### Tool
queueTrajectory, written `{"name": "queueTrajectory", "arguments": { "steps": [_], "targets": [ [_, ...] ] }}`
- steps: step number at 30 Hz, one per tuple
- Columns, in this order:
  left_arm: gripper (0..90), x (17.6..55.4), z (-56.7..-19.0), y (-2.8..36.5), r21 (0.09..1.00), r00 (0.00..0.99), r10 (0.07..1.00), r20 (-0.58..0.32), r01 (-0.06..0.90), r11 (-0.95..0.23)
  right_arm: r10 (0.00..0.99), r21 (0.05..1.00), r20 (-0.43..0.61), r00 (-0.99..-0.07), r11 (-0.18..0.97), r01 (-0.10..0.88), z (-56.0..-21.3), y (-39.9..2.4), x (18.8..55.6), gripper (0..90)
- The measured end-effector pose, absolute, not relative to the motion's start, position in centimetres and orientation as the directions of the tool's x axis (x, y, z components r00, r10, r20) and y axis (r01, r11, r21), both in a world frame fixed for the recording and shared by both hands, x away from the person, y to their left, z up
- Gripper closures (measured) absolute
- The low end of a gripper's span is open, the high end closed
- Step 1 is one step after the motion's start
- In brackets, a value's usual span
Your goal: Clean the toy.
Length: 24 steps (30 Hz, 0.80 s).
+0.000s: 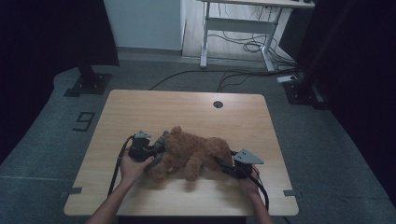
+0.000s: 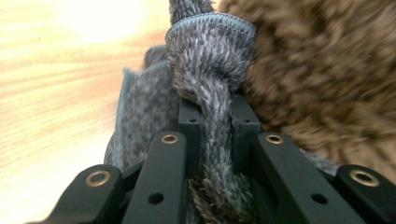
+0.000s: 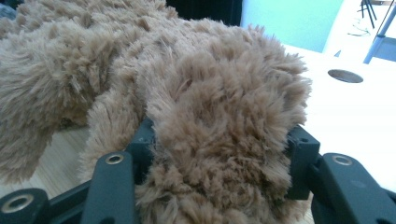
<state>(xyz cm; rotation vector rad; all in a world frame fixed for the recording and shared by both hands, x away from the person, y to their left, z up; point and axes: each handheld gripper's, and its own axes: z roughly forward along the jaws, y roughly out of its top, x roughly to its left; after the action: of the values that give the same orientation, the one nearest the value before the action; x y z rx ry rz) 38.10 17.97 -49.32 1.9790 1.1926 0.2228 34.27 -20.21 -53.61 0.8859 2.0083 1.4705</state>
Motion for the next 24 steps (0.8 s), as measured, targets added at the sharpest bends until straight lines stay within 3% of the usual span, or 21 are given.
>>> {"name": "queueTrajectory", "arguments": {
  "steps": [8,15,18,24],
  "targets": [
    [78.8,37.0,-43.3,15.6,0.813,0.615,0.759,-0.214,0.543,-0.211,0.742,0.954,-0.008,-0.67,0.207,0.218,-53.6,-20.5,34.4,44.3],
    [78.8,36.7,-39.0,9.0,0.853,0.712,0.69,-0.13,0.435,-0.289,0.744,0.954,-0.013,-0.668,0.21,0.216,-53.6,-20.4,34.3,44.3],
    [78.6,37.5,-38.7,5.4,0.842,0.736,0.669,-0.103,0.422,-0.335,0.744,0.954,-0.013,-0.668,0.21,0.216,-53.6,-20.4,34.3,44.3],
    [77.8,39.2,-41.9,0.7,0.789,0.758,0.634,-0.152,0.48,-0.384,0.745,0.953,-0.016,-0.667,0.213,0.215,-53.6,-20.3,34.2,44.2]
  ]
}}
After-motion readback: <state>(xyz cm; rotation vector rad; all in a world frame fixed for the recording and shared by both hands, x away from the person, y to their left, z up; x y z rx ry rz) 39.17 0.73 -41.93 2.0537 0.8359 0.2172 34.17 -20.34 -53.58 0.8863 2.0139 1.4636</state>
